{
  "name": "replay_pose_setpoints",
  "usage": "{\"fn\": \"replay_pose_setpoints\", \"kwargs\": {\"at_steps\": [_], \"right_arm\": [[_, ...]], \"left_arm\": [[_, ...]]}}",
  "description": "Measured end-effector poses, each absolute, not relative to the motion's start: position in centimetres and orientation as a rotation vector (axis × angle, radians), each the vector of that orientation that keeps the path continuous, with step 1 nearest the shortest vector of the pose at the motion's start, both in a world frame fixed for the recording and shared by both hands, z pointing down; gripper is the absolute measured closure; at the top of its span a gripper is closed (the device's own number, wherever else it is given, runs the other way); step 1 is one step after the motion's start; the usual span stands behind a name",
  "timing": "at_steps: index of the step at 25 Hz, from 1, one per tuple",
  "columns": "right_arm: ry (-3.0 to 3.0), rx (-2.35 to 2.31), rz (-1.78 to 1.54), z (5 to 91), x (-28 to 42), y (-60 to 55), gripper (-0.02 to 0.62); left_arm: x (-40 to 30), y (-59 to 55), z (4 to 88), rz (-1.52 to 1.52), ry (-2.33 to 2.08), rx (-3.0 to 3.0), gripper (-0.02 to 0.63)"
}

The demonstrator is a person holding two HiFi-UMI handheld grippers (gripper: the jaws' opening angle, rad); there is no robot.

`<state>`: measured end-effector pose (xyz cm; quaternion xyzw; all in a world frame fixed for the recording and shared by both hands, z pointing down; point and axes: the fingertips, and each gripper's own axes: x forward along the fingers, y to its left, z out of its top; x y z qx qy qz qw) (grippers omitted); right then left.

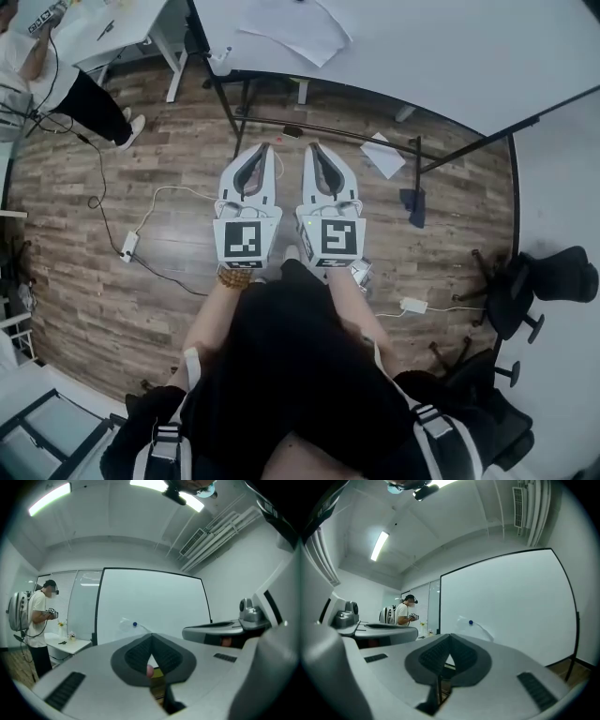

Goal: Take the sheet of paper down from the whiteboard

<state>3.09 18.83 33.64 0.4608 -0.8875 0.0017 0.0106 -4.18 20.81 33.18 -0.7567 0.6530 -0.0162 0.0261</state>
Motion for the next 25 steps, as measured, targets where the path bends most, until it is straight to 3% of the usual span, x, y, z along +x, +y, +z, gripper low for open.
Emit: {"fn": "replay_pose_setpoints", "kwargs": {"at_steps": [25], "right_arm": [[-2.697,1.409,0.083,37.1,3.2,8.3,0.595]], "left_arm": [[-4.7,9.5,36.6,-0.037,2.056,-2.405,0.597]]}}
